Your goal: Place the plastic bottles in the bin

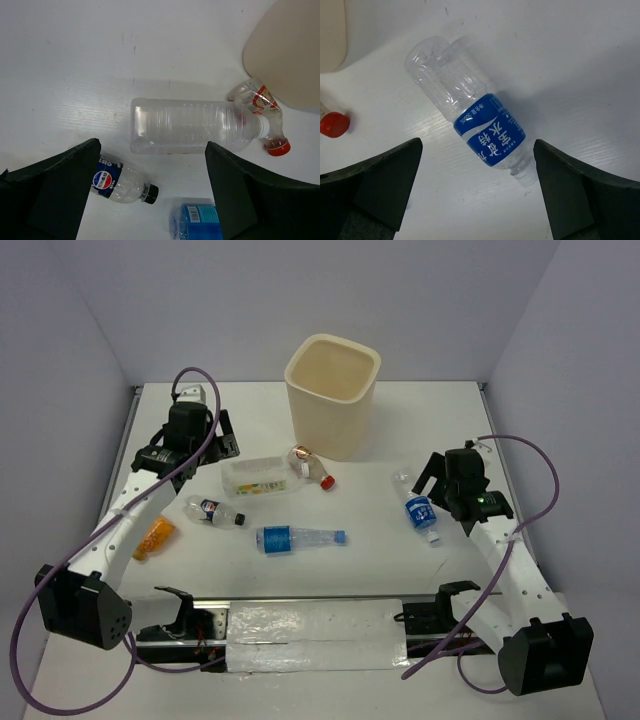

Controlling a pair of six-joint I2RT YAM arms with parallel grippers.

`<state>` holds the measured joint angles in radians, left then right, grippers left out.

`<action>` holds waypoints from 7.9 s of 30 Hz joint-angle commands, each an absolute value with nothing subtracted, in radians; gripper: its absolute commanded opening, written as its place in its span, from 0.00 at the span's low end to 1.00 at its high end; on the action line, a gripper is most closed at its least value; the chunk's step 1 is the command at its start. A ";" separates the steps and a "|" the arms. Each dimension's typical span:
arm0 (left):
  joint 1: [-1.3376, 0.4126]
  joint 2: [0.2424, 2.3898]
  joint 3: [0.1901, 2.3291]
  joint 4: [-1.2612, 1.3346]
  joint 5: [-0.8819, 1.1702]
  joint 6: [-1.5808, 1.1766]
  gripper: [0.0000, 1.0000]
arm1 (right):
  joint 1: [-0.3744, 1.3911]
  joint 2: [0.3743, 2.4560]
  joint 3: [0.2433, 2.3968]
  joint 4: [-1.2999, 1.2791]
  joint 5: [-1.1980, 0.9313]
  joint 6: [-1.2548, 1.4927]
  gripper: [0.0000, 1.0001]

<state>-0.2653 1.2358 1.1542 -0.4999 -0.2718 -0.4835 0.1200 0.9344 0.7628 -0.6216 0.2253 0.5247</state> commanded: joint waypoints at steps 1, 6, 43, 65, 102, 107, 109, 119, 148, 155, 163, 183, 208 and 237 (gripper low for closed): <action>-0.268 1.272 1.203 -0.509 -0.250 -0.514 0.99 | 0.126 0.905 0.759 -0.634 0.255 0.554 1.00; -0.268 1.305 1.226 -0.541 -0.287 -0.534 0.99 | 0.126 0.877 0.764 -0.637 0.236 0.542 1.00; -0.270 1.327 1.220 -0.572 -0.259 -0.500 0.99 | 0.158 1.557 0.968 -0.601 0.017 0.291 0.98; -0.268 1.293 1.290 -0.663 -0.339 -0.554 0.99 | 0.293 1.307 1.567 -0.566 0.066 0.466 0.50; 0.173 1.184 1.108 -0.954 -0.343 -0.729 0.99 | 0.529 1.754 2.074 -0.179 0.351 0.293 1.00; 0.189 1.212 1.034 -0.957 -0.390 -0.759 0.99 | 0.540 1.597 1.843 -0.169 0.260 0.354 1.00; 0.211 1.227 0.994 -0.954 -0.368 -0.811 0.99 | 0.545 1.534 1.800 -0.190 0.230 0.362 1.00; 0.259 1.255 1.025 -1.051 -0.420 -1.155 0.99 | 0.557 1.408 1.664 -0.296 0.225 0.281 1.00; 0.560 1.419 1.000 -0.893 -0.140 -1.491 0.99 | 0.557 1.353 1.609 -0.471 0.196 0.308 1.00; 0.568 1.442 0.931 -0.826 -0.155 -1.471 0.99 | 0.557 1.348 1.603 -0.485 0.210 0.305 1.00; 0.569 1.519 0.913 -0.766 -0.186 -1.428 0.91 | 0.558 1.348 1.583 -0.502 0.221 0.311 1.00; 0.189 1.414 1.491 -0.580 -0.054 -0.795 0.39 | 0.557 1.203 1.494 -0.505 0.304 0.350 1.00; -0.406 2.095 2.428 -0.451 0.195 -0.589 0.43 | 0.557 0.749 1.213 -0.656 0.502 0.515 1.00; -0.428 1.488 1.873 -0.672 -0.330 -0.433 1.00 | 1.021 1.366 1.100 -0.532 0.186 0.368 1.00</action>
<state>-0.4465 1.5257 1.9804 -0.5873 -0.1642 -0.4728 0.9726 1.3098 1.0206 -0.5629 0.2379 0.5167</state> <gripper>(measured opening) 0.994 0.997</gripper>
